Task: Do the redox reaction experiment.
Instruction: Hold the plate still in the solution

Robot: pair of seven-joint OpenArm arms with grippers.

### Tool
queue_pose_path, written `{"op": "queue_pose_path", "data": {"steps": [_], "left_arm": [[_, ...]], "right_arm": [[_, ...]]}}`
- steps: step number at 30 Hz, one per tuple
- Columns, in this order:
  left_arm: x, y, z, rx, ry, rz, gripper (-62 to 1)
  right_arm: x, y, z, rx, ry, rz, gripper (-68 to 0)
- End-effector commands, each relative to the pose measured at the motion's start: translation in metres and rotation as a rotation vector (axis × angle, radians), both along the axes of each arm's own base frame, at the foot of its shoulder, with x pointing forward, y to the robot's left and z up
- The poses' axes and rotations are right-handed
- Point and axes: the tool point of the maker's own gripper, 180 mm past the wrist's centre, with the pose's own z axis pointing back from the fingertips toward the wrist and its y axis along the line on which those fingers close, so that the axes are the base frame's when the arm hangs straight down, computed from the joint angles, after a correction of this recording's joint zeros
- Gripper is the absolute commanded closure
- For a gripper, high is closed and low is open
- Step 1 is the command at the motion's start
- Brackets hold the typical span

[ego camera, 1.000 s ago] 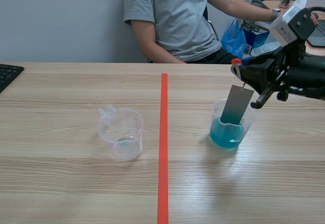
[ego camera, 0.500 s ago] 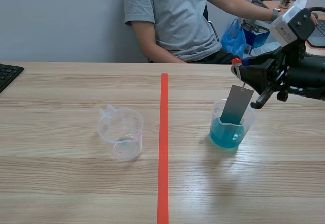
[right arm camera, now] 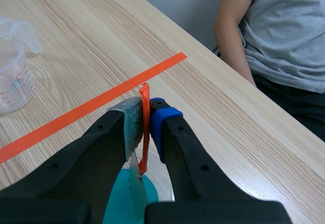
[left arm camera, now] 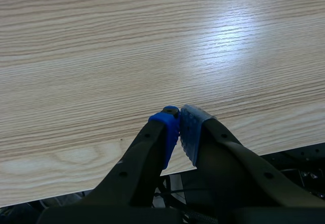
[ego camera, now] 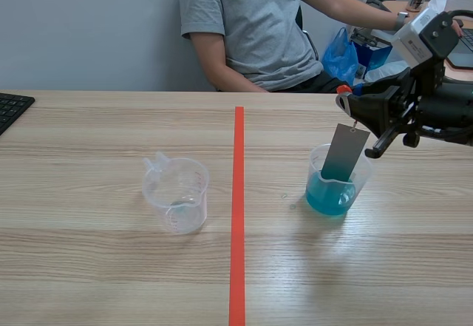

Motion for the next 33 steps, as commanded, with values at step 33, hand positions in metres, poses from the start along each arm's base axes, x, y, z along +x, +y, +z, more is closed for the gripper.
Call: {"op": "queue_pose_path", "data": {"steps": [33], "left_arm": [[0.003, -0.002, 0.003, -0.009, -0.018, -0.005, -4.6]], "right_arm": [[0.000, -0.001, 0.085, -0.036, -0.113, 0.036, -1.1]]}}
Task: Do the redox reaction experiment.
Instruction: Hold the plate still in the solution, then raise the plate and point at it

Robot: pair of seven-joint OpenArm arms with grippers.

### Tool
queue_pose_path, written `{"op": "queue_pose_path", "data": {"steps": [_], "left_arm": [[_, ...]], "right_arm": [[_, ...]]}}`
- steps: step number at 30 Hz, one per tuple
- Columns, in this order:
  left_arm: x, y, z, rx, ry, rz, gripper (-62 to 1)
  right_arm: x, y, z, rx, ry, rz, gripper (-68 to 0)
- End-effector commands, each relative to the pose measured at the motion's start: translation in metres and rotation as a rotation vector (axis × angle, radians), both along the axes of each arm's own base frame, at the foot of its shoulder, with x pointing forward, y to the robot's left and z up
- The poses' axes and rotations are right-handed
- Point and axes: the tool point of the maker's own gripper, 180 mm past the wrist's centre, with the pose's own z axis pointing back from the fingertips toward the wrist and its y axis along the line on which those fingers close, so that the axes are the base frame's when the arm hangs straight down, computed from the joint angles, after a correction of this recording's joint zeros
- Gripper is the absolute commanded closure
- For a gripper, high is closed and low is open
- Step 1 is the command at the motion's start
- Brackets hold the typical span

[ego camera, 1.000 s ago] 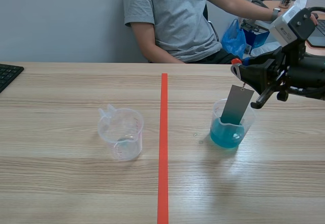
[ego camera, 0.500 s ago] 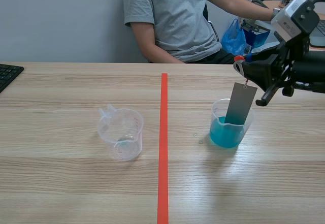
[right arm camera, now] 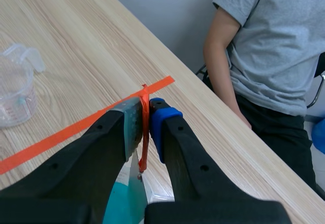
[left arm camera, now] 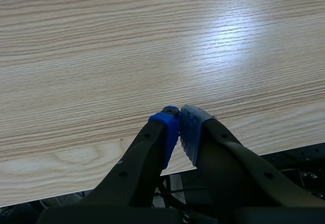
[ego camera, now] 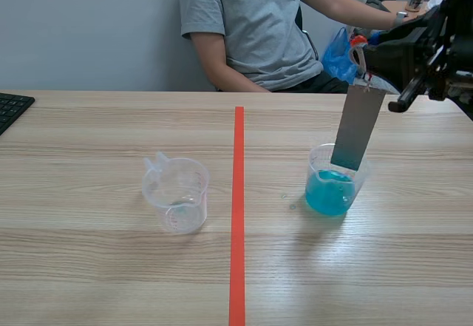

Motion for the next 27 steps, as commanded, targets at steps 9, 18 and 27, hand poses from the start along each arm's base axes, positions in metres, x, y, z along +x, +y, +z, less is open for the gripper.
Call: {"op": "queue_pose_path", "data": {"steps": [9, 18, 27], "left_arm": [[0.003, -0.002, 0.003, -0.009, -0.018, -0.005, -4.6], [0.003, -0.002, 0.003, -0.009, -0.017, -0.005, -4.6], [0.002, -0.002, 0.002, -0.007, -0.009, -0.005, -4.6]], "right_arm": [[-0.003, 0.002, 0.048, 0.028, -0.073, 0.007, -1.1], [-0.009, 0.004, 0.073, 0.042, -0.101, 0.011, -1.1], [-0.019, 0.008, 0.095, 0.061, -0.118, 0.029, -1.1]]}}
